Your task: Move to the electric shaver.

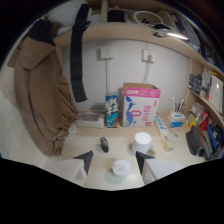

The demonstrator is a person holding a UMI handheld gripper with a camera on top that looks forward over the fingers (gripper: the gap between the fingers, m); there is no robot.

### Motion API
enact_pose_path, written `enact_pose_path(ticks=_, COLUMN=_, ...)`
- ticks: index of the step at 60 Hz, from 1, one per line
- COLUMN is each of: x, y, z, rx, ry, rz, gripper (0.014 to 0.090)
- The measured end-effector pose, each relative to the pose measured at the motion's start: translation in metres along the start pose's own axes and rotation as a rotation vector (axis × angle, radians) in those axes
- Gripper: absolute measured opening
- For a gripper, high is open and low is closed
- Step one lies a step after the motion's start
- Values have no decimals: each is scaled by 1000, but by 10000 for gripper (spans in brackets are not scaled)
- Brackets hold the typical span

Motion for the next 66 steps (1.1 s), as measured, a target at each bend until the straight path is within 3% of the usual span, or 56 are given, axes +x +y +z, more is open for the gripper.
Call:
enact_pose_path(ticks=16, x=-59, y=22, z=69, rx=-3, ry=-27, rz=-46, gripper=866)
enact_pose_path(ticks=43, x=-64, y=81, z=197, rx=-77, ry=19, rz=-51, gripper=866)
enact_pose_path(ticks=66, x=-64, y=104, z=231, rx=-119, ry=14, rz=-68, gripper=864)
